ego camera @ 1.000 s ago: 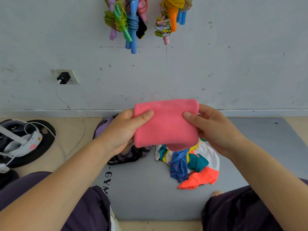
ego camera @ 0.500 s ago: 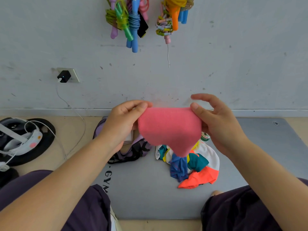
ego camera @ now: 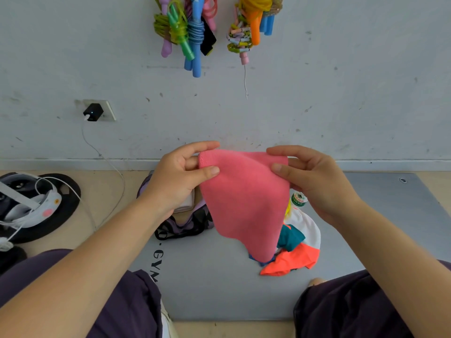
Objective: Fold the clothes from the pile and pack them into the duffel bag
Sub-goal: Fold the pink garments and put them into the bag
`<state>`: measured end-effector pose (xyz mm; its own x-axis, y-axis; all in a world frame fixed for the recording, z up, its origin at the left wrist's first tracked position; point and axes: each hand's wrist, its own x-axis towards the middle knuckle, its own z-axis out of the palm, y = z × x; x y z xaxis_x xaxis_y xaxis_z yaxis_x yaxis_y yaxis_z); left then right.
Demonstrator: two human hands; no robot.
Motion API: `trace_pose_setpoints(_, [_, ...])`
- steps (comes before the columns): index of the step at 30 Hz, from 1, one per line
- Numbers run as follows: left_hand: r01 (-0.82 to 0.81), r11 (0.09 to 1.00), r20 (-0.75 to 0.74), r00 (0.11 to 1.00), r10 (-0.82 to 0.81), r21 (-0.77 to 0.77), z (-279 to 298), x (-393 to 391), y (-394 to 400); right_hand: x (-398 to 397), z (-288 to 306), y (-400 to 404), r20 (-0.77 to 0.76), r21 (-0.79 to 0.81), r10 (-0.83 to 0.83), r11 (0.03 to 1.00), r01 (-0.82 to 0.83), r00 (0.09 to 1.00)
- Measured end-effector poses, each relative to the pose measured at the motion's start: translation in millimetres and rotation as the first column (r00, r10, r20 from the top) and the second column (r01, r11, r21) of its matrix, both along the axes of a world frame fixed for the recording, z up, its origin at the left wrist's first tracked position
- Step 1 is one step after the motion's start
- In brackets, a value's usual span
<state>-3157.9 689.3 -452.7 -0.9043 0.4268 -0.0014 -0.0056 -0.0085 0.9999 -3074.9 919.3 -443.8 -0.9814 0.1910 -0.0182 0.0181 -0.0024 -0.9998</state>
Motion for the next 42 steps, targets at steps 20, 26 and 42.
trace_pose_setpoints(20, [-0.222, 0.870, -0.398, 0.917, 0.032, -0.440, -9, -3, 0, -3, 0, 3, -0.080, 0.750, -0.068, 0.653, 0.105, 0.994])
trace_pose_setpoints(26, [0.101, 0.975, -0.071, 0.991, -0.117, -0.198, 0, -4, -2, 1, 5, 10, 0.022, 0.456, 0.039, 0.889, -0.045, 0.999])
trace_pose_setpoints(42, [0.199, 0.943, 0.368, 0.883, -0.290, 0.266, 0, 1, 0, 4, 4, -10, 0.151, -0.226, 0.252, 0.950, -0.215, 0.956])
